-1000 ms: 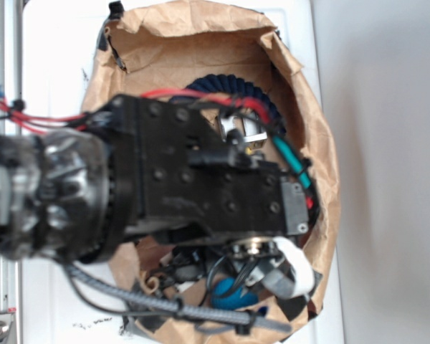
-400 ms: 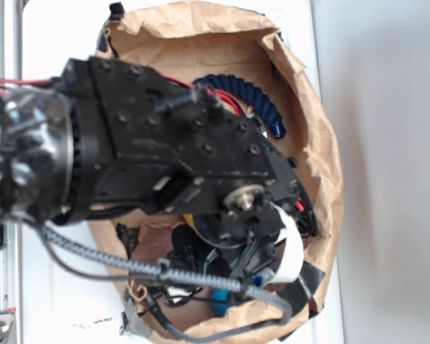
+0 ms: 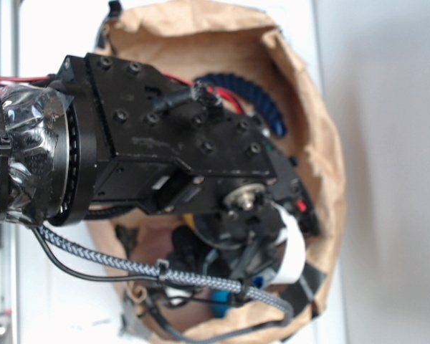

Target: Grab the blue ball.

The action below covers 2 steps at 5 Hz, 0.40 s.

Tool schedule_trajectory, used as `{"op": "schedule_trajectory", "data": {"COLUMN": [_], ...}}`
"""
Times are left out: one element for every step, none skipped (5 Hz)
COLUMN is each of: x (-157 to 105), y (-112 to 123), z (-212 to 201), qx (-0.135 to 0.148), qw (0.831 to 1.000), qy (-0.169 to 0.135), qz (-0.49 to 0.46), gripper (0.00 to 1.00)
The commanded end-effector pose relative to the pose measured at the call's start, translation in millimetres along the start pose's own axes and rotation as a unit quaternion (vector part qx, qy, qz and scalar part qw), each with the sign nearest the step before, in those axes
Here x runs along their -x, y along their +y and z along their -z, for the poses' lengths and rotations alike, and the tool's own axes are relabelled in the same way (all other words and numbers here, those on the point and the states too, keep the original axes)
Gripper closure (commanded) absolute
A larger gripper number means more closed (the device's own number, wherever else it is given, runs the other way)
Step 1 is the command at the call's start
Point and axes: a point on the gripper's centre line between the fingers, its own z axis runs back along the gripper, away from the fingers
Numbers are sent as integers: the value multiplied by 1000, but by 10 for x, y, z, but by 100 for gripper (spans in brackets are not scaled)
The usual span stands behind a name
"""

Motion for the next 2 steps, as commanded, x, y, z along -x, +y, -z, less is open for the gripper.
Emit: {"op": "schedule_trajectory", "data": {"x": [-271,-336], "y": [-90,-139], "z": [64,220], "qx": [-29,-15], "qw": [995,990], "qy": [12,29], "qz": [99,137], "gripper": [0,0]}}
